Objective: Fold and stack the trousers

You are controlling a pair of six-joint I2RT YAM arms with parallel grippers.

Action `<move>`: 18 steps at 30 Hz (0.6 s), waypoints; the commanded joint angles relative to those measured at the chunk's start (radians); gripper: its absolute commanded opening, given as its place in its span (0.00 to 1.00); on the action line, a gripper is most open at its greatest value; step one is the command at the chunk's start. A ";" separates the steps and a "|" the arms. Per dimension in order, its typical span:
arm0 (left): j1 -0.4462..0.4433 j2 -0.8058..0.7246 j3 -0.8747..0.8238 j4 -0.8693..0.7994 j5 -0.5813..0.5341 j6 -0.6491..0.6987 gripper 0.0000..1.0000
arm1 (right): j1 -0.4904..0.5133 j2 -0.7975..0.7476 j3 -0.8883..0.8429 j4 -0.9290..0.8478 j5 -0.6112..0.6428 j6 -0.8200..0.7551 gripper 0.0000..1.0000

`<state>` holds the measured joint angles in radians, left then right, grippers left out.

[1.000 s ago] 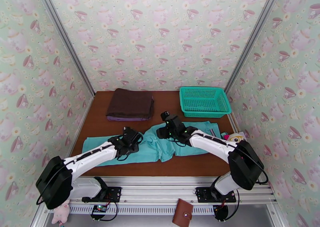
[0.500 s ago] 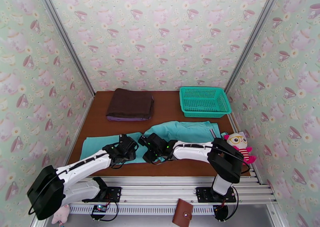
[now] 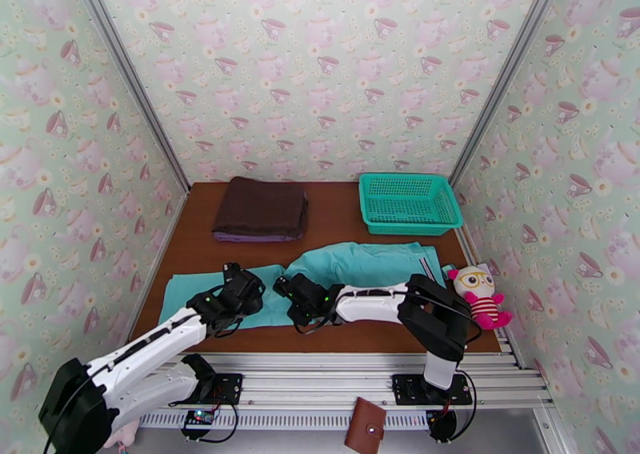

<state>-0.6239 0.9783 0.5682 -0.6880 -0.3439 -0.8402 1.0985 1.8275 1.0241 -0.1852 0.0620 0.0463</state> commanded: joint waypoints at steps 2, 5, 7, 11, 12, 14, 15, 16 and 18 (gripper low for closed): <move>0.032 -0.096 -0.048 -0.055 -0.034 -0.025 0.59 | 0.004 0.029 0.040 0.001 0.021 -0.005 0.22; 0.058 -0.161 -0.074 -0.055 -0.015 -0.022 0.59 | 0.004 0.025 0.044 0.003 0.003 -0.010 0.25; 0.076 -0.185 -0.086 -0.059 -0.006 -0.016 0.59 | 0.004 0.014 0.031 0.016 -0.037 -0.027 0.35; 0.093 -0.194 -0.097 -0.045 0.019 -0.002 0.59 | 0.007 0.023 0.029 0.018 -0.058 -0.035 0.37; 0.093 -0.190 -0.097 -0.039 0.022 -0.001 0.59 | 0.008 0.030 0.033 0.014 -0.056 -0.033 0.36; 0.094 -0.179 -0.098 -0.025 0.030 0.004 0.59 | 0.009 0.051 0.046 0.003 -0.050 -0.031 0.34; 0.093 -0.172 -0.097 -0.020 0.029 0.006 0.60 | 0.011 0.058 0.052 -0.001 -0.047 -0.030 0.31; 0.097 -0.164 -0.097 -0.016 0.030 0.008 0.60 | 0.012 0.066 0.058 -0.006 -0.046 -0.030 0.27; 0.097 -0.152 -0.097 -0.013 0.028 0.012 0.61 | 0.015 0.070 0.066 -0.007 -0.040 -0.027 0.17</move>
<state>-0.5350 0.8143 0.4835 -0.7166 -0.3321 -0.8452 1.1007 1.8763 1.0607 -0.1848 0.0288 0.0212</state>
